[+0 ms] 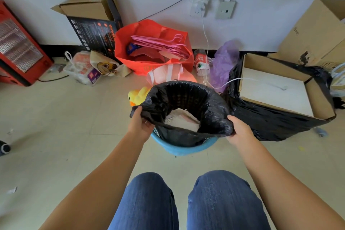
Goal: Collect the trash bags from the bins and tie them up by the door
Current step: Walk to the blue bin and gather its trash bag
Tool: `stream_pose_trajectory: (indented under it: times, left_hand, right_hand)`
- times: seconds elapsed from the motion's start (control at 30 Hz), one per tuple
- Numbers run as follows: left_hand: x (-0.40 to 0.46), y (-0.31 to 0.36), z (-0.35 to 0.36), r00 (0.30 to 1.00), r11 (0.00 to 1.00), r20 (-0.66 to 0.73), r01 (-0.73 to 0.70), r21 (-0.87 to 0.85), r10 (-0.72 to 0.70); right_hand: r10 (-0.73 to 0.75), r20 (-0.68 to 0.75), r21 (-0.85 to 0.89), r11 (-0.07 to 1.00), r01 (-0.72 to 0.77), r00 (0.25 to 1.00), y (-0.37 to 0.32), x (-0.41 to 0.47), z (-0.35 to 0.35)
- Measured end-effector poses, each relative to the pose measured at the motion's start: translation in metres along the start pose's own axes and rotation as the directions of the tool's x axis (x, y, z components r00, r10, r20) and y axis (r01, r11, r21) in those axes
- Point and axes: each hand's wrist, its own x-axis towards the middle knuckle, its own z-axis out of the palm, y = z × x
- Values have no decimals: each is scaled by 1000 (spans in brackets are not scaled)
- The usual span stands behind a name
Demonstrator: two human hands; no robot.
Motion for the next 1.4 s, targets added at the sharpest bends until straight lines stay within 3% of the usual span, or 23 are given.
stream_pose_trajectory:
  times: [0.1, 0.2, 0.23, 0.33, 0.43, 0.5, 0.6, 0.67, 0.73, 0.83, 0.9, 0.97, 1.0, 1.1, 1.17, 1.2, 1.23, 1.27, 1.3, 1.4]
  left_hand:
    - [11, 13, 3, 997, 997, -16, -76, -10, 76]
    - [22, 19, 17, 973, 922, -4, -220, 319, 233]
    - [26, 20, 21, 955, 825, 32, -270, 497, 293]
    - [31, 26, 40, 887, 353, 172, -339, 872, 429]
    - [26, 22, 57, 792, -27, 350, -390, 921, 500]
    - [29, 16, 69, 756, -110, 443, -450, 886, 481]
    - [24, 2, 86, 807, 69, 508, -550, 832, 301]
    - [21, -9, 94, 835, 165, 518, -546, 822, 183]
    - [22, -17, 97, 851, 244, 499, -524, 816, 162]
    - [22, -15, 95, 877, 579, 474, -424, 697, 71]
    - [25, -8, 91, 888, 669, 457, -365, 647, 43]
    - [26, -3, 87, 889, 647, 458, -360, 673, 18]
    - [27, -1, 84, 882, 597, 471, -392, 700, 26]
    - [21, 3, 70, 854, 391, 510, -506, 769, 102]
    - [27, 1, 51, 800, 44, 498, -541, 840, 336]
    - [34, 0, 40, 775, -108, 449, -451, 886, 444]
    - [38, -2, 29, 779, -177, 368, -323, 930, 509]
    - [44, -4, 19, 818, -146, 262, -218, 965, 512]
    - [47, -6, 11, 867, -50, 160, -155, 987, 471]
    - [46, -11, -2, 969, 376, -64, -32, 926, 239]
  right_hand:
    - [-13, -27, 234, 972, 19, 1000, -11, 11, -1]
    - [-62, -61, 230, 970, 74, 996, -14, 26, 5]
    - [-86, -75, 213, 972, 100, 993, -15, 30, 7]
    - [-152, -117, 95, 982, 164, 981, -25, 47, 21]
    - [-360, -102, -162, 926, 341, 928, -29, 53, 41]
    - [-502, 31, -345, 806, 480, 865, -29, 51, 56]
    - [-527, 294, -467, 649, 601, 798, -26, 43, 77]
    - [-458, 447, -518, 568, 640, 768, -22, 32, 91]
    - [-365, 587, -525, 507, 683, 722, -16, 17, 104]
    - [-153, 753, -515, 467, 718, 640, -5, 5, 115]
    - [-73, 785, -560, 345, 754, 616, 1, 8, 117]
    - [-63, 803, -562, 252, 788, 593, 7, 11, 119]
    - [-97, 807, -549, 242, 800, 583, 9, 9, 121]
    - [-249, 725, -612, 194, 766, 642, 12, 9, 126]
    - [-243, 682, -651, 228, 724, 689, 10, 5, 126]
    - [-228, 654, -662, 287, 692, 721, 9, 2, 127]
    - [-214, 617, -665, 372, 647, 757, 8, -1, 128]
    - [-194, 579, -648, 480, 592, 792, 7, -7, 130]
    - [-170, 552, -602, 596, 531, 816, 5, -13, 133]
    - [-110, 527, -431, 820, 377, 843, -5, -31, 143]
